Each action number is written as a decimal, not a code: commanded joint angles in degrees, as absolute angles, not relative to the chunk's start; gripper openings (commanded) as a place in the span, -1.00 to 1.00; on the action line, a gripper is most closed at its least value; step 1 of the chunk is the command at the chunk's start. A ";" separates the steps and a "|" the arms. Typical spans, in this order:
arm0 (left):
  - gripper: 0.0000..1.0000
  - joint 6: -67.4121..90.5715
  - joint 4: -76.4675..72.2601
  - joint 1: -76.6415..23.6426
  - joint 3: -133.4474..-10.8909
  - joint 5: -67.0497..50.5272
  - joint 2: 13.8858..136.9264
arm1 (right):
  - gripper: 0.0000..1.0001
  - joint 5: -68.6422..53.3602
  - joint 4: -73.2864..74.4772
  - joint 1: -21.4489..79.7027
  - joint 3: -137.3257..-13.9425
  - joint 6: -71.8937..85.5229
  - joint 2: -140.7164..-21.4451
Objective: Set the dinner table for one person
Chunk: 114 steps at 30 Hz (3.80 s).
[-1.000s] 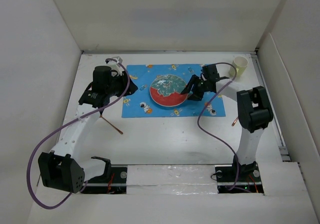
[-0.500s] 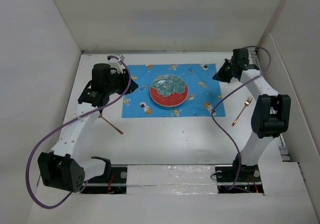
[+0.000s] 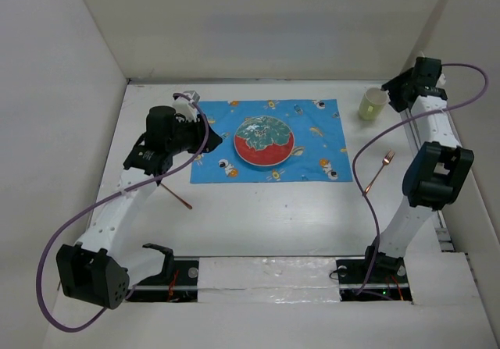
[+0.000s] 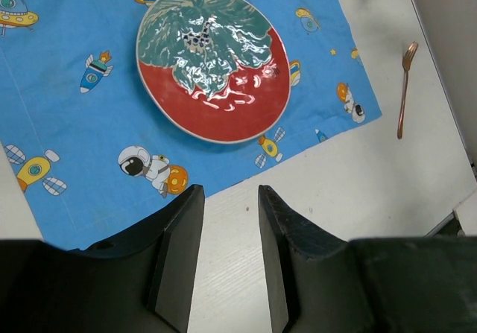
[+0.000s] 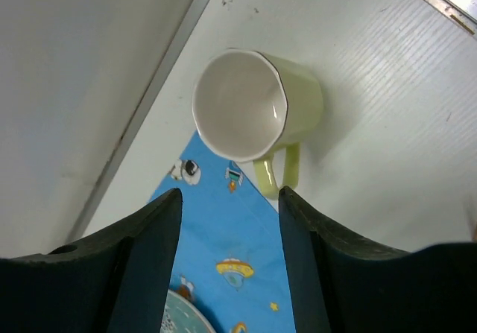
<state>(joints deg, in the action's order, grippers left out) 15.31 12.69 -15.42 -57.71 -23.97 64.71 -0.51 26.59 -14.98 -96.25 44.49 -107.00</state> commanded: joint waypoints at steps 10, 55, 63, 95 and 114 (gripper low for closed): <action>-0.36 14.41 11.69 -15.47 -57.74 -22.68 62.67 | 0.21 11.68 33.47 -14.77 -109.68 46.41 -120.13; -0.35 16.44 11.51 -15.47 -58.62 -20.04 64.78 | -1.00 3.25 40.59 1.31 -122.07 36.04 -126.82; -0.35 16.44 11.52 -15.47 -58.54 -19.60 64.60 | -0.35 2.47 41.48 1.32 -124.53 36.12 -127.35; -0.45 18.46 8.09 -15.47 -56.42 -32.34 66.01 | 0.13 2.20 25.30 -20.40 -55.01 30.15 -84.98; -0.44 19.25 6.59 -15.47 -54.41 -32.70 64.25 | -0.34 7.19 36.03 -17.23 -64.25 25.75 -102.65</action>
<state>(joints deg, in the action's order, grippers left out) 18.79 9.39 -15.40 -54.94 -31.44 66.28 4.56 31.38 -18.44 -63.35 27.42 -101.21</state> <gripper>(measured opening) 0.280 0.330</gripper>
